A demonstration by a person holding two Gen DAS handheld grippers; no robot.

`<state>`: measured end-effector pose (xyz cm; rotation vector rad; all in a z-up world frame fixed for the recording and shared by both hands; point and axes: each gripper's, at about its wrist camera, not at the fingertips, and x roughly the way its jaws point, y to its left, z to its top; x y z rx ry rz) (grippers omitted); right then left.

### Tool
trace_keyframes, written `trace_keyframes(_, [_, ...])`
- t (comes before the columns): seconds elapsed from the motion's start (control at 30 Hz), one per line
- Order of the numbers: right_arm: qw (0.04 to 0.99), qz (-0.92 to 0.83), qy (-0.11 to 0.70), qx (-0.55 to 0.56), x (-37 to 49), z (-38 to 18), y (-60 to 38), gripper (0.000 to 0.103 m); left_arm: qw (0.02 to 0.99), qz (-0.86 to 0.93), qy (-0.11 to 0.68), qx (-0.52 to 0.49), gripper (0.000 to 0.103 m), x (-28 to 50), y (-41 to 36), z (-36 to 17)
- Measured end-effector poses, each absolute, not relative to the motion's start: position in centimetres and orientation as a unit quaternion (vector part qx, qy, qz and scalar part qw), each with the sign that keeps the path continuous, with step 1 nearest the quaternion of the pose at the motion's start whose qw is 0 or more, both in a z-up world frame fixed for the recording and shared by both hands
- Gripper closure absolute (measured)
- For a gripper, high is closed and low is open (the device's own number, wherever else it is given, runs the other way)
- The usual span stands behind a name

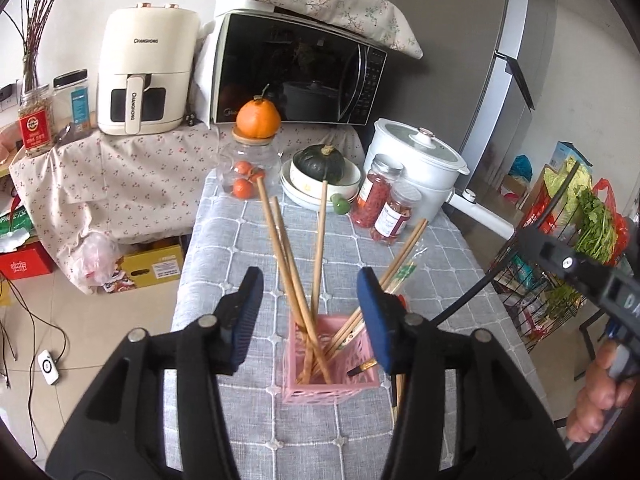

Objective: Organize utensils
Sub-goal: 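Drop both chopsticks into the pink basket and open both tools, then grasp the white plastic spoon with the right tool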

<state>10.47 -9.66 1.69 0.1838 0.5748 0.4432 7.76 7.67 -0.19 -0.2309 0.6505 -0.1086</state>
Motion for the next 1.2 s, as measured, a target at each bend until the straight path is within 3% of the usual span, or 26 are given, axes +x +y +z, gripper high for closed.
trace_keyframes(0.2, [0.915,0.225,0.321,0.100,11.6,-0.4,-9.0,0.090,0.937,-0.050,0.327,-0.109,0.039,7.8,7.7,-0.6])
trace_keyframes(0.37, [0.919,0.220,0.304,0.117,11.1,0.2,-10.2,0.058,0.936,-0.052,0.333,-0.106,0.032,7.6,7.6,-0.6])
trace_keyframes(0.77, [0.937,0.169,0.277,0.127,10.3,1.2,-15.4,0.032,0.931,-0.097,0.340,-0.095,0.022,6.0,5.0,-0.1])
trace_keyframes(1.0, [0.939,0.108,0.308,0.111,10.8,-0.9,-18.8,0.024,0.919,-0.140,0.366,-0.043,0.021,5.0,0.7,-1.5])
trace_keyframes(1.2, [0.905,0.089,0.404,0.101,13.4,-6.4,-19.8,0.023,0.899,-0.157,0.407,-0.035,0.021,4.9,-1.4,-3.7])
